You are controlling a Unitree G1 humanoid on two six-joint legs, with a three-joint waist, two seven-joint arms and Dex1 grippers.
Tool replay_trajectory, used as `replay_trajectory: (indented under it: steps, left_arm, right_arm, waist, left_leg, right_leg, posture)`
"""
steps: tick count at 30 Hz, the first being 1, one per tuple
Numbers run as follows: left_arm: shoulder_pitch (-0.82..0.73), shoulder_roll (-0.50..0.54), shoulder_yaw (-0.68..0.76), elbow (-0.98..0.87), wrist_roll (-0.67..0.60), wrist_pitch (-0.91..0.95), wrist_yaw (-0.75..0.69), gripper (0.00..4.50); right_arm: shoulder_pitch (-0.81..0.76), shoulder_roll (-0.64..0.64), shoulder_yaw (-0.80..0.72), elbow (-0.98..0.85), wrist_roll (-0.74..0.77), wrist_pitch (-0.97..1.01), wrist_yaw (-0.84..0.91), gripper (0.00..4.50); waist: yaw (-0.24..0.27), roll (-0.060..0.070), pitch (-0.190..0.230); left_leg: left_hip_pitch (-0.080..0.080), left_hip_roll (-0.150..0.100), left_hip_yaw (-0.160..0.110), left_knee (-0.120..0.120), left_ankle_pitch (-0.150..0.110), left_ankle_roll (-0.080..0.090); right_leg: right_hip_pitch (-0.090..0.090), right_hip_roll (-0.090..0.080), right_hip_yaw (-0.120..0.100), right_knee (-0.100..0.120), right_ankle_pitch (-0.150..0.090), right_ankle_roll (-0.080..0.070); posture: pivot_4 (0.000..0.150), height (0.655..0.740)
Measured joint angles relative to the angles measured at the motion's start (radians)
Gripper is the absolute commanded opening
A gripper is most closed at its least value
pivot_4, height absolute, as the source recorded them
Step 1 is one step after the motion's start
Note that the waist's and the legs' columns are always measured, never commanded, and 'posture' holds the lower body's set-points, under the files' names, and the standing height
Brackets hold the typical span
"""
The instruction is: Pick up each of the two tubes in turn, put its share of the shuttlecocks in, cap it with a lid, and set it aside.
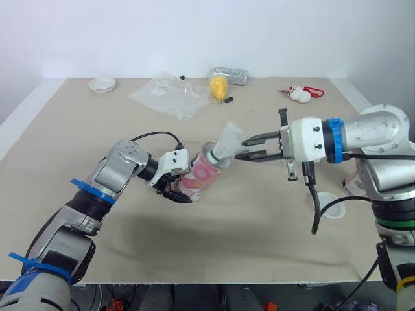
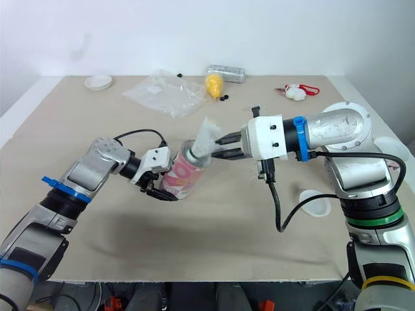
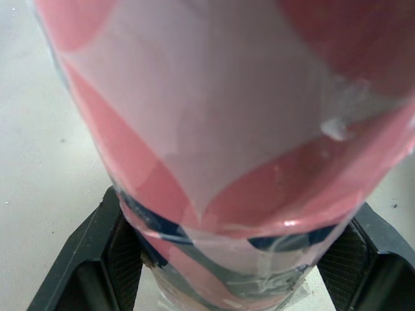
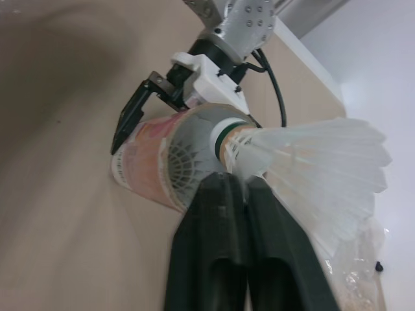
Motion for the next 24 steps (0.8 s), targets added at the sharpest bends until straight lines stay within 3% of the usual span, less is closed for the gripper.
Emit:
replay_trajectory:
  steps: [2,3,7,12,15,22,24]
  left_arm:
    - [0.000,0.000,0.000,-0.001,0.001,0.000,0.001,3.27]
    - [0.001,0.000,0.000,-0.002,0.002,0.000,0.002,3.27]
    - [0.004,0.003,0.000,-0.010,0.003,0.000,0.005,3.27]
    - [0.004,0.003,-0.001,-0.012,0.006,-0.004,0.004,3.27]
    - [0.000,0.003,-0.003,-0.010,0.010,-0.006,-0.002,3.27]
    - [-0.012,0.002,-0.009,-0.002,0.017,-0.011,-0.015,3.27]
    - [-0.012,0.004,-0.009,-0.002,0.018,-0.010,-0.018,3.27]
  right_arm:
    - [0.000,0.004,0.000,0.000,0.000,0.000,0.003,2.78]
    - [-0.001,0.006,0.000,0.000,0.000,0.000,0.006,2.94]
    - [-0.007,0.020,-0.014,-0.001,0.060,0.101,-0.018,4.47]
    - [-0.090,0.018,-0.086,0.057,0.148,0.302,-0.081,4.47]
    - [-0.116,0.005,-0.085,0.113,0.144,0.325,-0.058,3.75]
    - [-0.169,0.024,-0.041,0.124,0.147,0.346,0.012,0.20]
    - [-0.177,0.035,-0.014,0.122,0.134,0.339,0.025,0.08]
  waist:
    - [0.000,0.000,0.000]
    - [0.000,0.000,0.000]
    - [0.000,0.000,0.000]
    - [0.000,0.000,0.000]
    - [0.000,0.000,0.000]
    - [0.000,0.000,0.000]
    - [-0.001,0.000,0.000]
  left_leg:
    - [0.000,0.000,0.000,0.000,0.000,0.000]
    - [0.000,0.000,0.000,0.000,0.000,0.000]
    - [0.000,0.000,0.000,0.000,0.000,0.000]
    - [0.000,0.000,0.000,0.000,0.000,0.000]
    - [0.000,0.000,0.000,0.000,0.000,0.000]
    - [0.000,0.000,0.000,-0.001,0.000,0.000]
    - [0.000,0.000,0.000,-0.001,0.000,0.000]
  right_leg:
    - [0.000,0.000,0.000,0.000,0.000,0.000]
    - [0.000,0.000,0.000,0.000,0.000,0.000]
    - [0.000,0.000,0.000,0.000,0.000,0.000]
    - [0.000,0.000,0.000,0.000,0.000,-0.001]
    - [0.000,0.000,0.000,0.000,0.000,-0.001]
    - [-0.001,0.000,0.000,0.000,0.000,0.001]
    - [-0.001,0.000,0.000,0.000,0.001,0.001]
  posture:
    - [0.150,0.7400]
    - [0.150,0.7400]
    - [0.150,0.7400]
    - [0.150,0.7400]
    - [0.150,0.7400]
    - [0.150,0.7400]
    - [0.150,0.7400]
